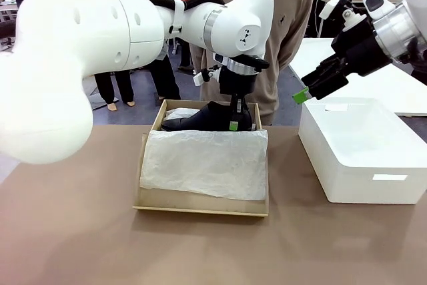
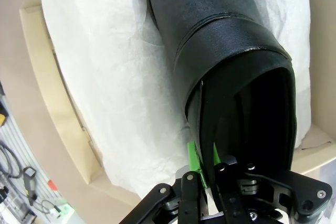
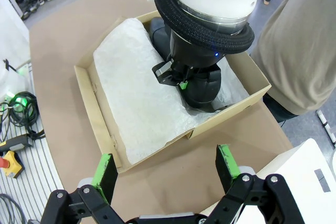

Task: Pack the shoes into the box.
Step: Place the other shoe of the Shoes into the Shoes Box, then close the Shoes Box.

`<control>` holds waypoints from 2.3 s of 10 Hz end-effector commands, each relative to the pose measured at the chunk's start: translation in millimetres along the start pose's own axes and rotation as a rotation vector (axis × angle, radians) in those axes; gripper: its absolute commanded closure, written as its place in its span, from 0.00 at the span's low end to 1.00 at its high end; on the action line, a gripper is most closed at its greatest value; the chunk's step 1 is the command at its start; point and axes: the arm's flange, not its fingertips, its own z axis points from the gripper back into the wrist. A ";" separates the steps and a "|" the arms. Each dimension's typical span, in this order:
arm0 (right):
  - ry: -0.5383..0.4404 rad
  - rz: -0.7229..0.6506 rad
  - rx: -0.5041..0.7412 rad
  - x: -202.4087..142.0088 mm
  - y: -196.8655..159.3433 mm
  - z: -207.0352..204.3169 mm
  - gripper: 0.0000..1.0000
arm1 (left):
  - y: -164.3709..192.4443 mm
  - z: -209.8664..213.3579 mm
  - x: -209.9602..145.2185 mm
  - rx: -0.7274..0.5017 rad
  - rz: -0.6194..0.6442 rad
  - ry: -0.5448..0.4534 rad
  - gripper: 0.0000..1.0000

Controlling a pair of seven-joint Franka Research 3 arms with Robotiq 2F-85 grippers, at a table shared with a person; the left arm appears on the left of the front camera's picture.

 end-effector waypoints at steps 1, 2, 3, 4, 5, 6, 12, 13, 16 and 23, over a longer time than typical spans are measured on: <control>-0.026 0.008 0.012 0.7 -2.3 -1.4 0.00 | 0.2 7.0 1.9 -0.007 0.073 -0.013 0.74; -0.026 0.008 0.012 0.7 -2.3 -1.4 0.00 | -0.5 8.1 3.4 -0.011 0.079 -0.018 0.55; -0.026 0.008 0.012 0.7 -2.3 -1.4 0.00 | -0.8 12.3 5.8 -0.021 0.088 -0.025 0.35; -0.026 0.008 0.012 0.7 -2.3 -1.4 0.00 | -0.6 18.8 9.0 -0.037 0.100 -0.037 0.16; -0.026 0.008 0.012 0.7 -2.3 -1.4 0.00 | -0.5 26.4 13.3 -0.037 0.112 -0.041 0.00; -0.026 0.008 0.012 0.7 -2.3 -1.4 0.00 | -0.2 38.3 20.4 -0.042 0.120 -0.050 0.00; -0.026 0.008 0.012 0.7 -2.3 -1.4 0.00 | -2.6 70.8 44.9 -0.076 0.075 -0.003 0.00; -0.026 0.008 0.012 0.7 -2.3 -1.4 0.00 | -2.6 70.8 44.9 -0.076 0.075 -0.003 0.00; -0.026 0.008 0.012 0.7 -2.3 -1.4 0.00 | -2.6 70.8 44.9 -0.076 0.075 -0.003 0.00; -0.026 0.008 0.012 0.7 -2.3 -1.4 0.00 | 3.0 77.3 60.1 -0.110 -0.077 -0.051 0.00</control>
